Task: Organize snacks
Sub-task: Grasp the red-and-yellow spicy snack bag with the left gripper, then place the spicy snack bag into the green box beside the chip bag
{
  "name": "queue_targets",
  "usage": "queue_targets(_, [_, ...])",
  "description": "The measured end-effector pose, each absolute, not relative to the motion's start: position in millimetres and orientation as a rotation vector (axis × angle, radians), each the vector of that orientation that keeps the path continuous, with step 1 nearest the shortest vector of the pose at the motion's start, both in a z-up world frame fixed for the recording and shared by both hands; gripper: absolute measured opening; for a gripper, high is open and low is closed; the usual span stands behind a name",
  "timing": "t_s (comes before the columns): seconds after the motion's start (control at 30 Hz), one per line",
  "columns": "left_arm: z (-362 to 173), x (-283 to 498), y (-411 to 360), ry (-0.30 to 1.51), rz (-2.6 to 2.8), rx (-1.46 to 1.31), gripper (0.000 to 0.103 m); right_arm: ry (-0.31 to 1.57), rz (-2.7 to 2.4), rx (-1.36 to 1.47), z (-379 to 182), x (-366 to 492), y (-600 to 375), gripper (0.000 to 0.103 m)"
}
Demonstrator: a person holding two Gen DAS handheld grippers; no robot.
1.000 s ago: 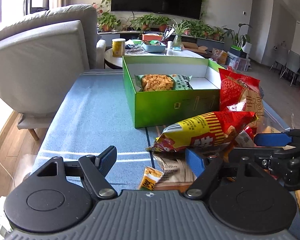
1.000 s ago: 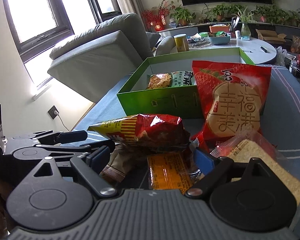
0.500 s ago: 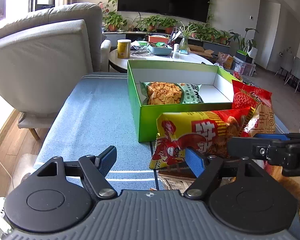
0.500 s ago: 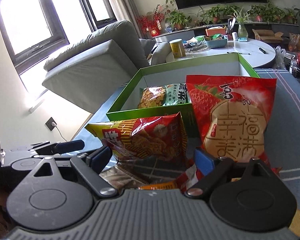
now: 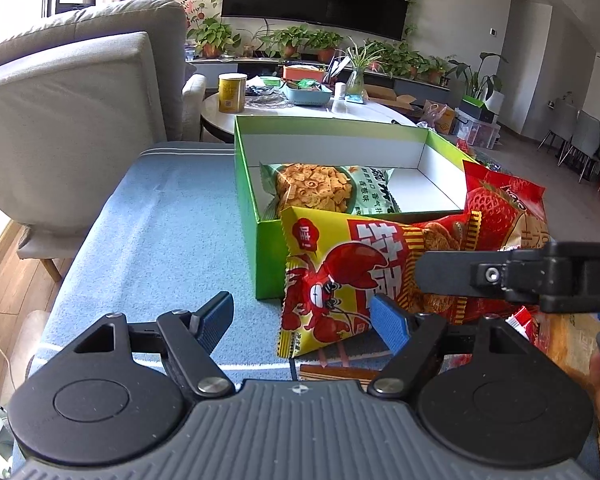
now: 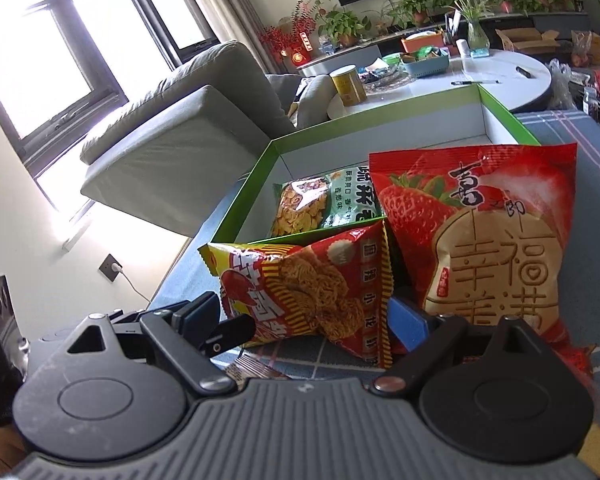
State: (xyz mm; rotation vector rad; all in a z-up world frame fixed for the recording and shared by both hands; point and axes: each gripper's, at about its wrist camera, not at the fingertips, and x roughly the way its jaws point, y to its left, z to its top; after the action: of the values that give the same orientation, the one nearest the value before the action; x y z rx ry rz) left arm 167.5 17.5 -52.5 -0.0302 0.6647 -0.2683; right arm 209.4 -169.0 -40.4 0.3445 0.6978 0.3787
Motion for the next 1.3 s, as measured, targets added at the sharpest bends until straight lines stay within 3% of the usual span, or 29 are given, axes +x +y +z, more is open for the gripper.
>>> queue_targets(0.73, [-47.6,165.5,-5.7,0.602,-0.372,0.032,0.072,0.712,0.376,0.267,-45.6,224.3,-155.2,0.067])
queue_targets(1.3, [20.0,159.4,-8.1,0.43,-0.374,0.011,0.073,0.527,0.41,0.279,21.8,222.6,-162.7,0.067])
